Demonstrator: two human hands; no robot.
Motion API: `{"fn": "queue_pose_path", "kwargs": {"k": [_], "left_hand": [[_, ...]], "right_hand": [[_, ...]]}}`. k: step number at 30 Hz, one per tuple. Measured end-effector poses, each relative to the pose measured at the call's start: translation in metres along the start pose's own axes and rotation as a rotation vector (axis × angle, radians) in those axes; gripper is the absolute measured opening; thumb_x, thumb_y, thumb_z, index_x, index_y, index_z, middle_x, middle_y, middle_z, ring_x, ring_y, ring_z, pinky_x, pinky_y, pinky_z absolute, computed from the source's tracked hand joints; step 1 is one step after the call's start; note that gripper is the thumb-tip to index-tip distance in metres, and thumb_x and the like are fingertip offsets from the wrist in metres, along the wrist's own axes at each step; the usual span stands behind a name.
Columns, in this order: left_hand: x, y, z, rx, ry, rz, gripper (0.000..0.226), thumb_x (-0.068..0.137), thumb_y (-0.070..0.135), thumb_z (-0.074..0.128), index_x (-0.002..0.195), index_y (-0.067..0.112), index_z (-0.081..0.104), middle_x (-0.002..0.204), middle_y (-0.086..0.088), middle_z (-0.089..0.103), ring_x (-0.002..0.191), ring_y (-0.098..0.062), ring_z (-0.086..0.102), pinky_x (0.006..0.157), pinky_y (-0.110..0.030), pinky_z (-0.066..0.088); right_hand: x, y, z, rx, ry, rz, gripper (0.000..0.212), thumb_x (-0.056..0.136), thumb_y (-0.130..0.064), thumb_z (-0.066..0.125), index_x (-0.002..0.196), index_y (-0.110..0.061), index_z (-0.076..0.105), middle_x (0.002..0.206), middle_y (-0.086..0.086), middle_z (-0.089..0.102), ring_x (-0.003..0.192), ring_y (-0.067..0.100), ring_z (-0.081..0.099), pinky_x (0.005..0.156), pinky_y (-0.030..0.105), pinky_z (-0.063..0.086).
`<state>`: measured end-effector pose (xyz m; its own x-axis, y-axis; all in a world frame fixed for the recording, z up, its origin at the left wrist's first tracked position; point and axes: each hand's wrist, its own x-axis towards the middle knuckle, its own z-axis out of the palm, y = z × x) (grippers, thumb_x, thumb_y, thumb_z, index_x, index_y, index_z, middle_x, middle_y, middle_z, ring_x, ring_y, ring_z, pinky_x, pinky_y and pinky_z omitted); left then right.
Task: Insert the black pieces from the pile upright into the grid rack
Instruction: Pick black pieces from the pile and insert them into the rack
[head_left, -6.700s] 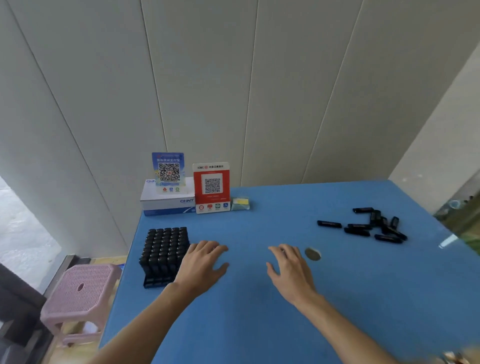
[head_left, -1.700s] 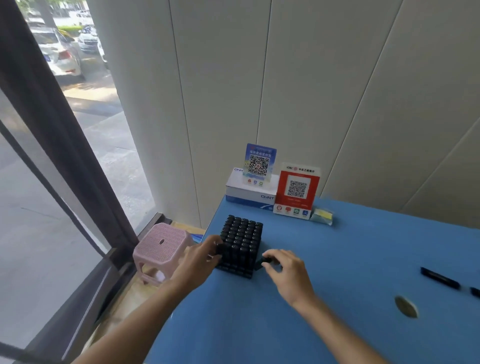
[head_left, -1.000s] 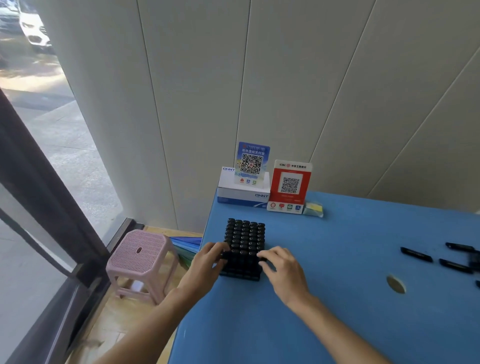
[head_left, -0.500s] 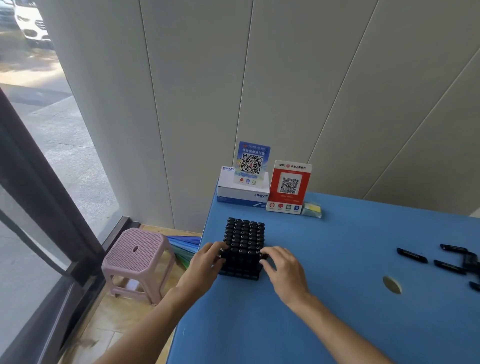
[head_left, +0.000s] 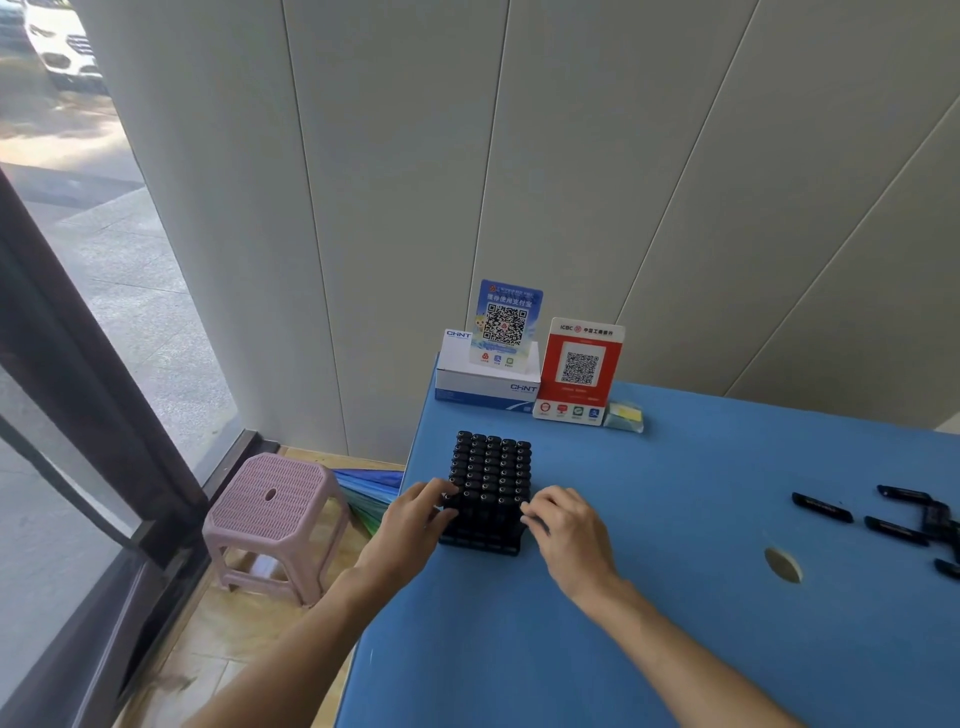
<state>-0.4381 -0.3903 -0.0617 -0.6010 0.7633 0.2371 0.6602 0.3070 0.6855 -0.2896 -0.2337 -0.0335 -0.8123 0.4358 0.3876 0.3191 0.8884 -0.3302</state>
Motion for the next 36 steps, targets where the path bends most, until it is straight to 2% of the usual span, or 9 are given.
{"fn": "queue_pose_path", "kwargs": {"k": [7,12,15,18,21,23,27,31,36], "left_hand": [[-0.002,0.000,0.000,0.025,0.005,0.004,0.022,0.091,0.020,0.058,0.113,0.018,0.055,0.105,0.001,0.058,0.078,-0.007,0.058,0.068,-0.009,0.044],[-0.003,0.000,0.003,0.105,0.040,0.011,0.028,0.087,0.027,0.063,0.115,0.023,0.056,0.107,0.003,0.055,0.076,-0.013,0.057,0.065,-0.029,0.053],[-0.003,0.006,0.003,0.226,0.097,0.045,0.032,0.081,0.028,0.070,0.109,0.023,0.056,0.104,0.001,0.054,0.070,-0.016,0.054,0.055,-0.028,0.049],[-0.004,0.021,0.003,0.391,0.196,0.114,0.035,0.074,0.026,0.077,0.104,0.020,0.060,0.102,-0.003,0.059,0.084,-0.022,0.058,0.064,-0.031,0.047],[0.001,0.045,0.012,0.509,0.223,0.246,0.033,0.075,0.029,0.073,0.104,0.020,0.062,0.104,0.001,0.061,0.097,-0.022,0.055,0.078,-0.036,0.047],[0.002,0.069,0.026,0.503,0.205,0.270,0.033,0.074,0.032,0.066,0.104,0.020,0.062,0.103,0.002,0.061,0.096,-0.020,0.054,0.078,-0.035,0.047],[-0.005,0.133,0.072,0.483,0.153,0.311,0.035,0.072,0.033,0.070,0.103,0.021,0.061,0.100,0.004,0.061,0.093,-0.019,0.057,0.079,-0.034,0.046],[-0.014,0.198,0.126,0.479,0.090,0.343,0.038,0.079,0.047,0.047,0.104,0.024,0.062,0.099,0.004,0.064,0.089,-0.019,0.062,0.077,-0.034,0.049],[-0.033,0.269,0.207,0.458,0.014,0.368,0.041,0.078,0.050,0.042,0.101,0.025,0.064,0.096,0.004,0.066,0.087,-0.020,0.064,0.075,-0.033,0.049]], "right_hand": [[-0.002,-0.004,0.001,0.035,-0.108,0.043,0.010,0.081,-0.014,0.071,0.089,-0.016,0.067,0.085,-0.005,0.060,0.080,0.015,0.057,0.061,0.026,0.048],[-0.004,-0.002,-0.009,0.005,-0.198,0.064,0.026,0.088,-0.025,0.061,0.114,-0.021,0.060,0.106,-0.005,0.059,0.099,0.017,0.053,0.075,0.028,0.047],[-0.008,0.005,-0.016,0.014,-0.212,0.059,0.033,0.091,-0.028,0.057,0.123,-0.022,0.055,0.113,-0.006,0.057,0.105,0.015,0.050,0.081,0.026,0.045],[-0.017,0.019,-0.031,0.015,-0.190,0.077,0.035,0.092,-0.030,0.054,0.126,-0.022,0.052,0.114,-0.006,0.057,0.108,0.015,0.050,0.084,0.025,0.043],[-0.030,0.040,-0.056,-0.001,-0.168,0.095,0.038,0.093,-0.033,0.052,0.129,-0.022,0.050,0.114,-0.005,0.057,0.110,0.015,0.049,0.083,0.025,0.044],[-0.043,0.060,-0.078,-0.017,-0.148,0.109,0.040,0.092,-0.034,0.052,0.130,-0.021,0.049,0.116,-0.004,0.058,0.111,0.017,0.049,0.085,0.027,0.043],[-0.081,0.110,-0.128,-0.082,-0.137,0.131,0.044,0.093,-0.038,0.050,0.133,-0.020,0.047,0.119,-0.002,0.057,0.112,0.019,0.049,0.089,0.029,0.042],[-0.130,0.166,-0.183,-0.147,-0.135,0.193,0.045,0.094,-0.042,0.045,0.135,-0.022,0.042,0.124,-0.003,0.053,0.116,0.019,0.046,0.096,0.029,0.039],[-0.212,0.237,-0.245,-0.212,-0.152,0.306,0.047,0.096,-0.044,0.040,0.138,-0.023,0.037,0.127,-0.003,0.050,0.118,0.018,0.044,0.095,0.029,0.040]]}}
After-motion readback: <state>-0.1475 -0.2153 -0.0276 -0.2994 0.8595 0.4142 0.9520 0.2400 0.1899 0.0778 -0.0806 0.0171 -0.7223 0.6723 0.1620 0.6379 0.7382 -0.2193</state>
